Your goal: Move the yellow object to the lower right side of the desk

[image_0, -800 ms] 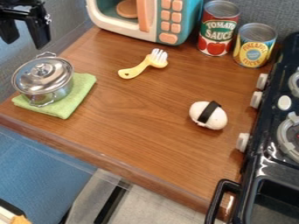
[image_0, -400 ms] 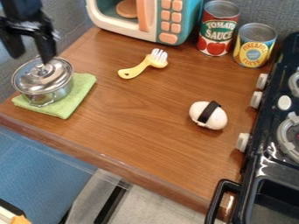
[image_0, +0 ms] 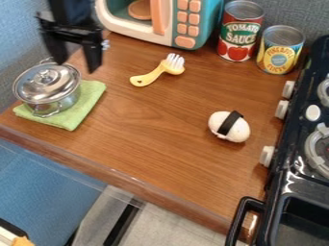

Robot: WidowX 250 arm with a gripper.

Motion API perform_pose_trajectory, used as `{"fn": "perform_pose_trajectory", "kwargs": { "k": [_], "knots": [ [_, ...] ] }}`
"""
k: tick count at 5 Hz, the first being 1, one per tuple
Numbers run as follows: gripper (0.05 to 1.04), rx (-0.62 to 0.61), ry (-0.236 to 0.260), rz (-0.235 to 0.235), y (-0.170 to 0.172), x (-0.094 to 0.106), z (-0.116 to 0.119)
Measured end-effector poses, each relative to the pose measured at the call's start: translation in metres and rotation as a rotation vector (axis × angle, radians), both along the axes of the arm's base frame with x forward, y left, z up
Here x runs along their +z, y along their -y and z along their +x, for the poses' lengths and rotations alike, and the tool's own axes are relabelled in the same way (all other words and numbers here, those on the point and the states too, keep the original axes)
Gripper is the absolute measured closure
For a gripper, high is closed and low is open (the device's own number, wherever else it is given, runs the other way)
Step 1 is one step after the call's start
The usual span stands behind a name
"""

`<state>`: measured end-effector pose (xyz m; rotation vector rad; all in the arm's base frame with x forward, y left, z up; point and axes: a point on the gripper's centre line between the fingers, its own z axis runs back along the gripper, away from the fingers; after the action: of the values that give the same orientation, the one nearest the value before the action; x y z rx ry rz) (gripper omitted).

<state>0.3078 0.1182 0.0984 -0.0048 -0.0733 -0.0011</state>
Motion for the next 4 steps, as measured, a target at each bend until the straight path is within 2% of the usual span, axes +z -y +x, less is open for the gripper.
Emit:
{"fn": "perform_pose_trajectory", "kwargs": {
  "k": [2, 4],
  "knots": [
    [0.084, -0.118, 0.097, -0.012, 0.024, -0.015, 0.062],
    [0.084, -0.127, 0.124, -0.005, 0.035, -0.047, 0.096]
  ]
}}
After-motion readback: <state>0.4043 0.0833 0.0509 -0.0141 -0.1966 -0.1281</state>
